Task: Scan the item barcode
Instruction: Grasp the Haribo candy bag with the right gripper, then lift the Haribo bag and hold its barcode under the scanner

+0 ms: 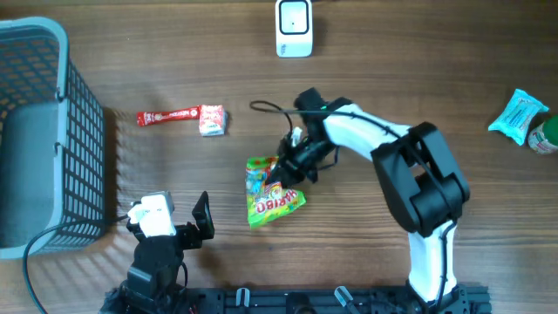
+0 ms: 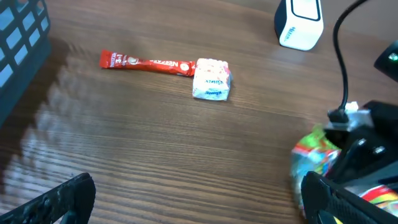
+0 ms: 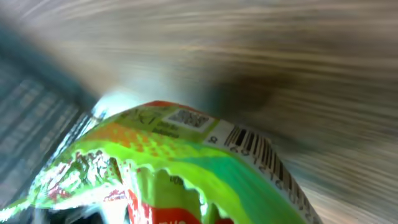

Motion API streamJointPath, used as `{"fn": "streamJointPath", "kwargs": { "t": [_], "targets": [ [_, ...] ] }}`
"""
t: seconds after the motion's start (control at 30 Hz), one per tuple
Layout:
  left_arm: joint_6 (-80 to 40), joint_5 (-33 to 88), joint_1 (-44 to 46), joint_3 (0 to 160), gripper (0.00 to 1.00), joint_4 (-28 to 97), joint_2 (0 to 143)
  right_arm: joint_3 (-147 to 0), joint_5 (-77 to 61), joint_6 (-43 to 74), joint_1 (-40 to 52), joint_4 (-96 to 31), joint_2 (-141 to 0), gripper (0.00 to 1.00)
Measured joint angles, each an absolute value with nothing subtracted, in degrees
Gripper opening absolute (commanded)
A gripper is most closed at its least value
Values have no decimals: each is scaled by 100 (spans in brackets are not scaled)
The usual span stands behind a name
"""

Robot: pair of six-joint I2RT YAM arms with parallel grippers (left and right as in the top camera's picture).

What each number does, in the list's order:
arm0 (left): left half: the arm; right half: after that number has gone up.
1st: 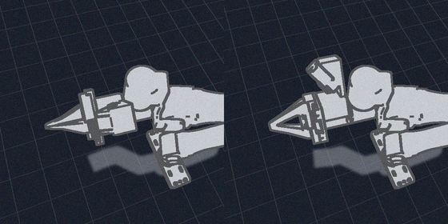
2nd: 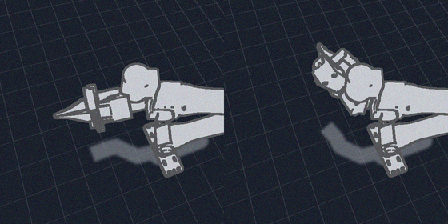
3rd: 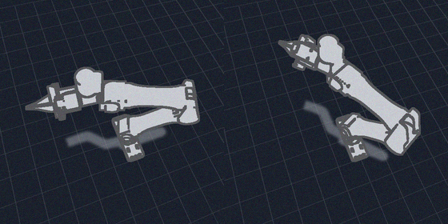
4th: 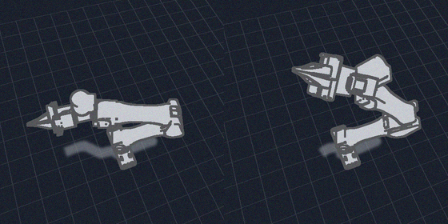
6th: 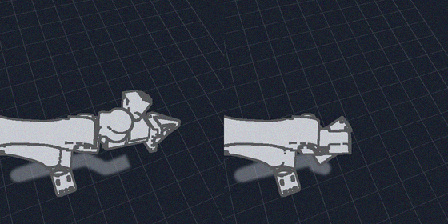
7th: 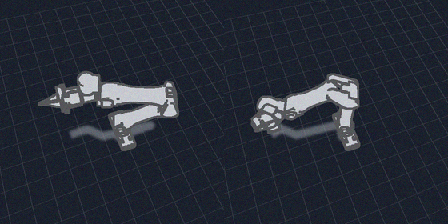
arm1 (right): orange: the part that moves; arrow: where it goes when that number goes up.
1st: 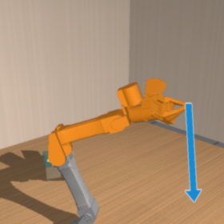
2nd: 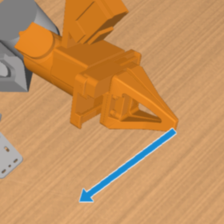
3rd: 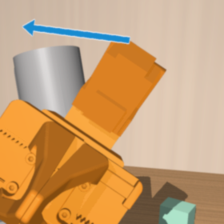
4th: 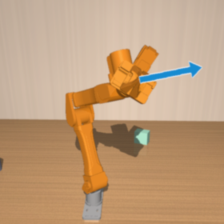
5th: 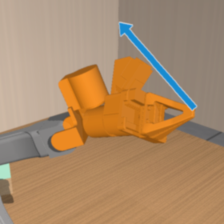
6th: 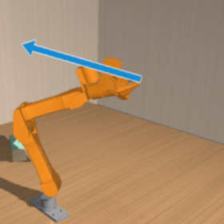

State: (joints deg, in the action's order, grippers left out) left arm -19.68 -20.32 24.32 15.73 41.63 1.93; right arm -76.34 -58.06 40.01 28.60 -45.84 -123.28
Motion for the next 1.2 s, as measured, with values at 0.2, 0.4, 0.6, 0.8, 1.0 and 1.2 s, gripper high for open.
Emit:
{"fn": "streamJointPath", "kwargs": {
  "t": [0.2,0.4,0.6,0.8,1.0,1.2],
  "targets": [
    [-1968,-2032,2432,1573,100,4163,193,-7616,-8274,3214,2410,-4458,-12376,4],
    [-1968,-2029,2432,1573,100,4163,191,-7557,-8696,4115,2405,-152,-12392,5],
    [-1968,-2032,2432,1573,100,4160,198,-7553,-8801,3686,2528,5627,-12433,4],
    [-1968,-2032,2432,1573,100,4163,198,-7557,-8335,4226,2615,9048,-12429,4],
    [-1968,-2032,2432,1570,100,4163,198,-7557,-7247,2829,2738,9050,-12431,4],
    [-1968,-2032,2432,1570,100,4163,198,-7557,-6997,392,2873,8917,-12431,4]
  ]
}}
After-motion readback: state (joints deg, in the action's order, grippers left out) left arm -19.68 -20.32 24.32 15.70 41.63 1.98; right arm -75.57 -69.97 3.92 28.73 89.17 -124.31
